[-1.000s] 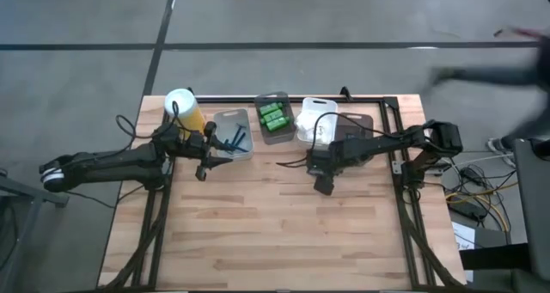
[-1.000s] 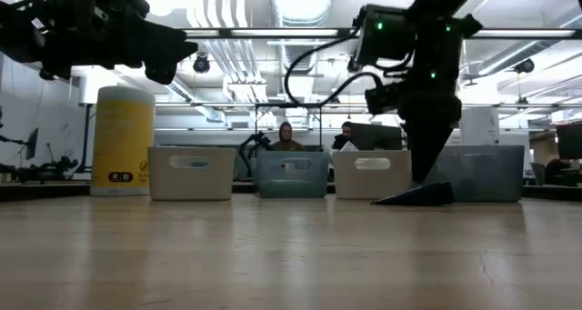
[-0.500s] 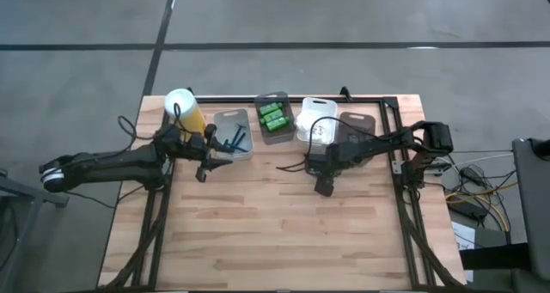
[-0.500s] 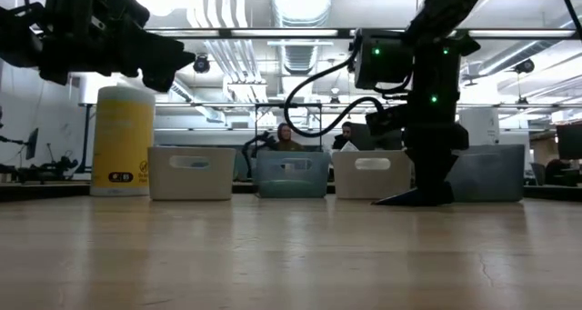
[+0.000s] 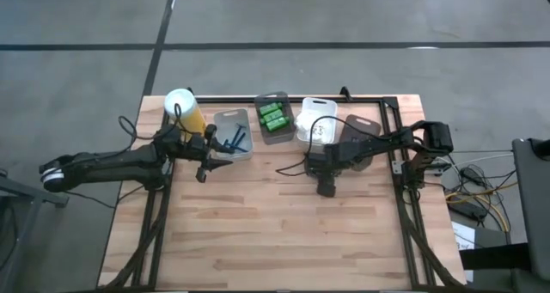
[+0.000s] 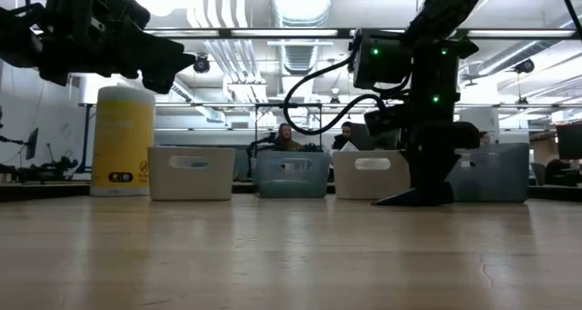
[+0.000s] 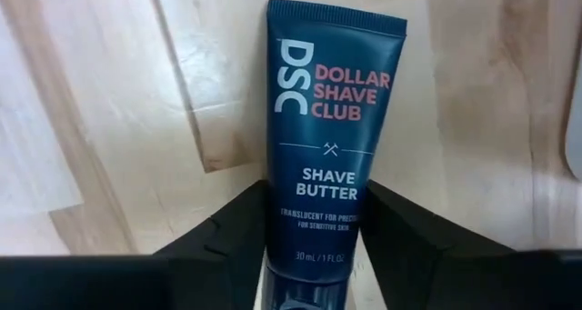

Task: Pick & Place Travel size toiletries
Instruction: Put the blue shave cream into the bottom black bin

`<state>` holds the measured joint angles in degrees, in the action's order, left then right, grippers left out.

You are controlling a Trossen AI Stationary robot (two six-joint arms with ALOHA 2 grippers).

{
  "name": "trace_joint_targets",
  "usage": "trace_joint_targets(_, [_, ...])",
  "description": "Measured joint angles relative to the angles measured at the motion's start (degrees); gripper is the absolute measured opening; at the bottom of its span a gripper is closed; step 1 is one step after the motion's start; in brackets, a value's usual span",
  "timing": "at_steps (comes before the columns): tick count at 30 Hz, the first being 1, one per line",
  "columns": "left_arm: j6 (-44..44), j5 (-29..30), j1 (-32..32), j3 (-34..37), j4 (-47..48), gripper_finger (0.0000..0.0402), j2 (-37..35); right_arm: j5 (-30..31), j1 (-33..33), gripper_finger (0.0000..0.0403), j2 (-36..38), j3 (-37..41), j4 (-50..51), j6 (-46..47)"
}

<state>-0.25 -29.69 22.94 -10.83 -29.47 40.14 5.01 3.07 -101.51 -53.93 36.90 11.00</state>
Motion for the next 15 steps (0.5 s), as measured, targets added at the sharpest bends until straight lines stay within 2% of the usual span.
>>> trace_joint_targets(8, [0.00, 0.00, 0.00, 0.00, -0.02, 0.0165, 0.00, -0.37, -0.09, 0.0113, -0.02, -0.11, -0.76, -6.65])
trace_joint_targets(15, [0.00, -0.01, 0.01, -0.02, 0.00, 0.0165, 0.00, -0.39, -0.28, 0.0118, 0.00, -1.33, -1.25, -11.65])
